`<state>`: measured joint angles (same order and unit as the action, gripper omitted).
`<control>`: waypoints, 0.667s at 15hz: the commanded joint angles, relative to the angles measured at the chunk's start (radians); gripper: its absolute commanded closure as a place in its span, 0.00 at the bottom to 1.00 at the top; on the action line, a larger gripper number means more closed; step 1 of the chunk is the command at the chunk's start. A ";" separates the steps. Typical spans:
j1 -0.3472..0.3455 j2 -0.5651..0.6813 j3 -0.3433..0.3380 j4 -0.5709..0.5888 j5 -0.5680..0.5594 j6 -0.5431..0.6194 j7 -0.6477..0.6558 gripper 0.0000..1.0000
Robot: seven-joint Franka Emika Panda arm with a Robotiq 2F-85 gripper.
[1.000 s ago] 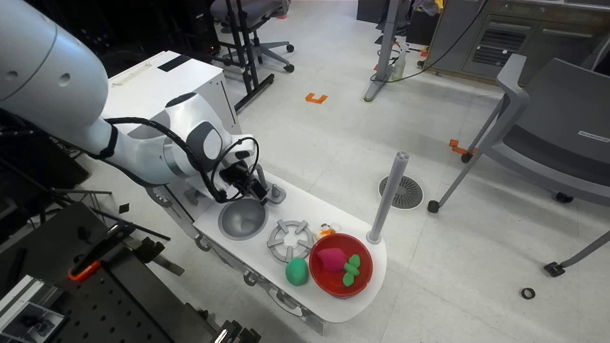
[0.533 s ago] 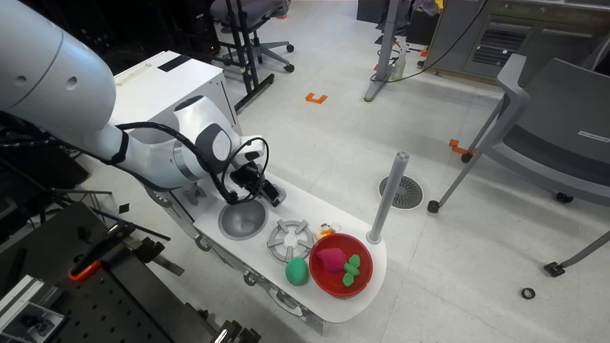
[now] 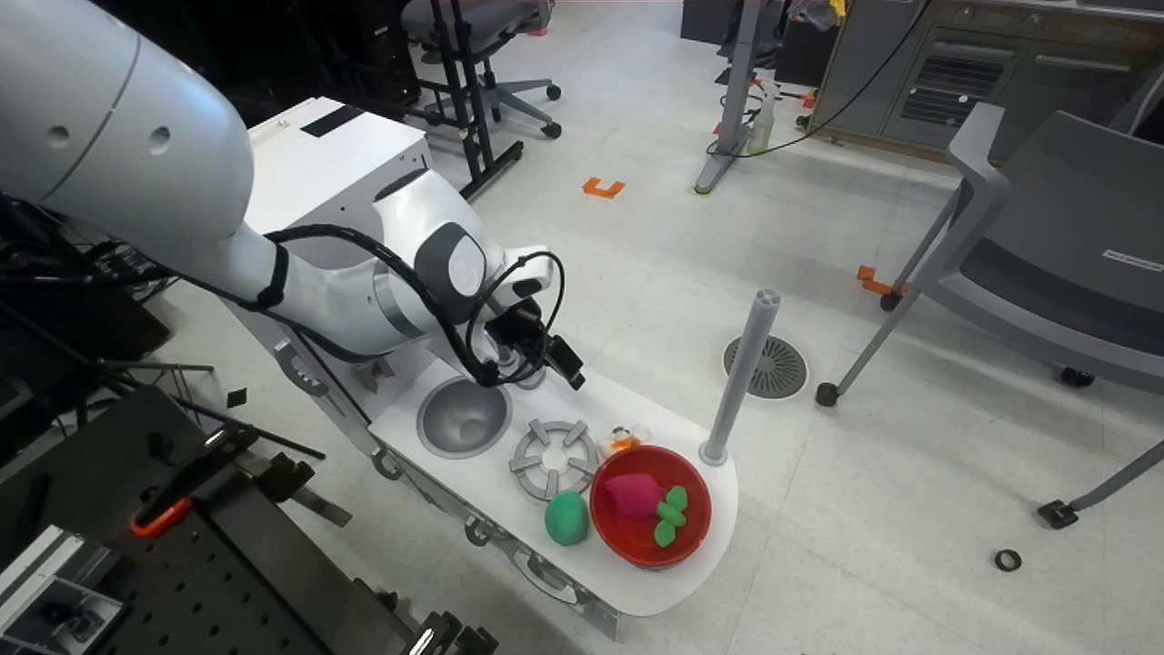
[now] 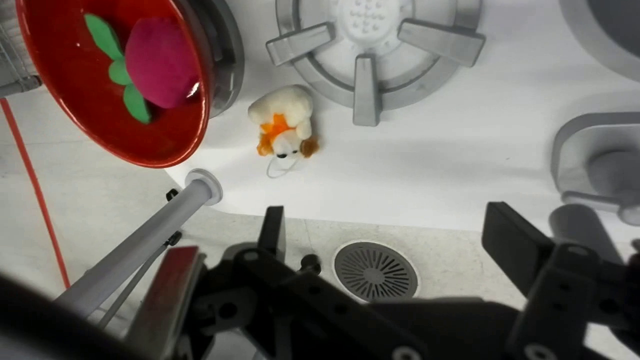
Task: Turn the faucet to the right
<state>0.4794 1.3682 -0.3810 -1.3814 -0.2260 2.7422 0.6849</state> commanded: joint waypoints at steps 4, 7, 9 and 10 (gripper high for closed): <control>-0.088 -0.117 0.129 -0.040 0.074 -0.124 -0.089 0.00; -0.077 -0.083 0.120 -0.009 0.068 -0.110 -0.081 0.00; -0.093 -0.154 0.164 -0.055 0.076 -0.140 -0.121 0.00; -0.094 -0.176 0.172 -0.074 0.076 -0.144 -0.128 0.00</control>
<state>0.3794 1.1868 -0.2034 -1.4614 -0.1624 2.5998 0.5639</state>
